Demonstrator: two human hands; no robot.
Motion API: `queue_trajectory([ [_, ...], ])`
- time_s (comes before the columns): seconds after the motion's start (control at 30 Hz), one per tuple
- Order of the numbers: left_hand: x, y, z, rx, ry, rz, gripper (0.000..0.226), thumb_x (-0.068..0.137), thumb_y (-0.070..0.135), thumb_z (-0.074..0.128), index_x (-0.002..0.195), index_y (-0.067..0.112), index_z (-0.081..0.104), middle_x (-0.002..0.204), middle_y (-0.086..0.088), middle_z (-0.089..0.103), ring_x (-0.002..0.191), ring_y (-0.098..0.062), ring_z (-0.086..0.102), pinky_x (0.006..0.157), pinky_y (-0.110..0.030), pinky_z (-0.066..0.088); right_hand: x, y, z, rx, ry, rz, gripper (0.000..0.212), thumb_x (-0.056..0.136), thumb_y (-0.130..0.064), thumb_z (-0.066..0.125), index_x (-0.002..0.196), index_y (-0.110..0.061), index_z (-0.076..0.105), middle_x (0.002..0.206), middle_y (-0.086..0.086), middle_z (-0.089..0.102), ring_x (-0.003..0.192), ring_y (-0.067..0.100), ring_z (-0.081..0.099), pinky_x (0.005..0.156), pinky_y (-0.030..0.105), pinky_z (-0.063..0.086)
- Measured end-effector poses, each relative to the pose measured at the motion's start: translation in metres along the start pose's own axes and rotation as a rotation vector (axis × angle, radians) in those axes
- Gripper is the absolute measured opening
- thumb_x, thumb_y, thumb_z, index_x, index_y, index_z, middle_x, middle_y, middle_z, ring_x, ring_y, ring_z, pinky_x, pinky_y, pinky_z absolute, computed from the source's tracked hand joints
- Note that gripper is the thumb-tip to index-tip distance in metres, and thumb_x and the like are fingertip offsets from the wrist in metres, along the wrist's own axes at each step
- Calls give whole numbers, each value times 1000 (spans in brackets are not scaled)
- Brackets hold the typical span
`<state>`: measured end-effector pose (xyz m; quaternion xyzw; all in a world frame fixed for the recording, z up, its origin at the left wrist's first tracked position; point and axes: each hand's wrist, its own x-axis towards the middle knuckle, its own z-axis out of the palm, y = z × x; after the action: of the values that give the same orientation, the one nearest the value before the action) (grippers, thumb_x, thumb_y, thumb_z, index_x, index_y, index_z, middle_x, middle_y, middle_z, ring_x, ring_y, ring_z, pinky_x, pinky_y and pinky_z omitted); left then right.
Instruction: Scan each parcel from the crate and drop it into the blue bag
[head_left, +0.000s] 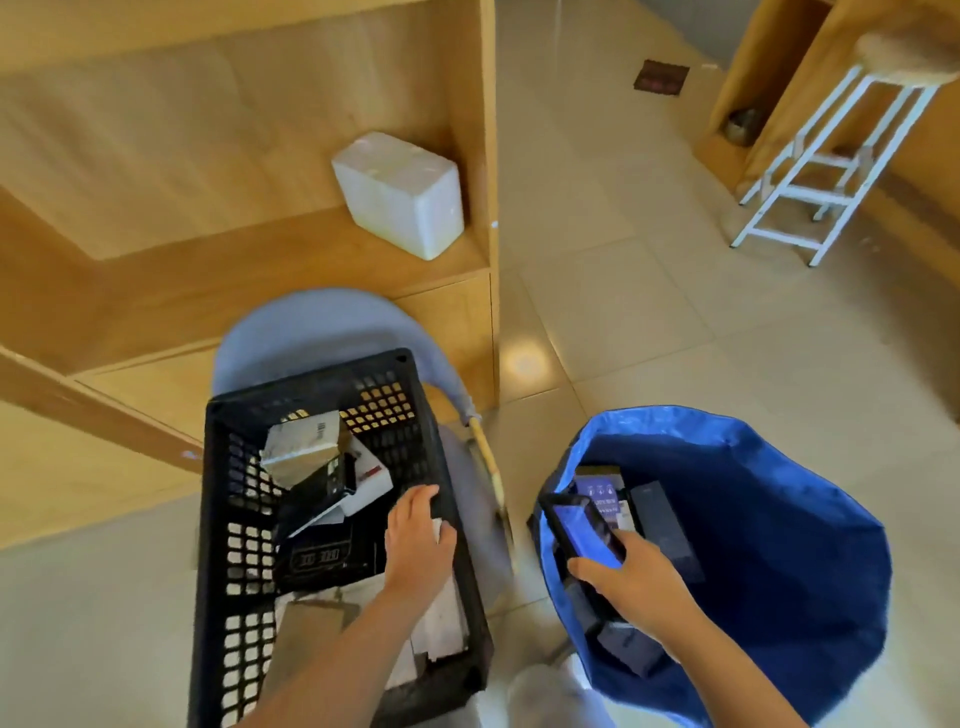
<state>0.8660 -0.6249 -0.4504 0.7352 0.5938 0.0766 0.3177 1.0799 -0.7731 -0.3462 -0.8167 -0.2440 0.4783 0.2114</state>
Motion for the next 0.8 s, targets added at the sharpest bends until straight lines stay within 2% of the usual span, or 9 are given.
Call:
queue_trajectory([
  [0.07,-1,-26,-6,-34,-73,-67,47,95,20,54,140,20,43,146,-1,38,136,-22,33,113,-37,30,0,-11,16,-3,2,-1,33,80,-41,77,99,-19,61,95,0,69,81,13,65,62,23,46],
  [0.17,-3,-56,-8,-54,-264,-127,48,98,22,52,144,19,38,150,-4,34,136,-24,35,111,-36,34,1,-23,38,-35,3,-2,36,81,-43,76,101,-20,57,98,2,67,83,12,62,62,23,45],
  [0.27,-8,-75,-1,-90,-459,-199,60,99,28,52,152,20,25,157,-5,22,141,-24,32,111,-32,31,1,-31,55,-78,-1,-13,38,82,-41,76,106,-18,57,106,3,66,84,10,61,61,19,44],
  [0.33,-11,-79,6,-133,-521,-260,72,97,31,57,155,23,16,160,-5,19,144,-24,29,114,-34,30,0,-33,65,-88,-7,-6,38,82,-40,76,106,-16,58,107,6,66,87,15,62,64,21,47],
  [0.4,-13,-78,14,-195,-532,-307,82,94,31,62,156,27,8,160,-4,22,144,-26,31,113,-35,33,-2,-34,72,-86,-13,4,39,82,-40,76,106,-16,58,106,7,66,90,19,64,68,24,50],
  [0.53,-17,-70,27,-262,-495,-389,100,87,32,70,154,34,-4,155,-8,32,134,-30,44,99,-35,46,-2,-32,78,-112,-28,29,41,80,-44,77,107,-19,58,103,2,64,88,15,63,71,26,54],
  [0.67,-22,-72,38,-216,-454,-446,110,82,41,73,152,36,-11,152,-12,37,133,-33,46,106,-48,44,0,-27,77,-113,-38,37,42,79,-44,78,107,-22,56,102,0,62,87,14,64,73,28,58],
  [0.8,-25,-78,41,-186,-436,-482,109,82,41,74,154,28,-6,149,-11,41,132,-34,46,106,-45,43,1,-24,73,-124,-39,27,40,78,-42,78,106,-22,57,101,0,63,86,14,64,68,23,54],
])
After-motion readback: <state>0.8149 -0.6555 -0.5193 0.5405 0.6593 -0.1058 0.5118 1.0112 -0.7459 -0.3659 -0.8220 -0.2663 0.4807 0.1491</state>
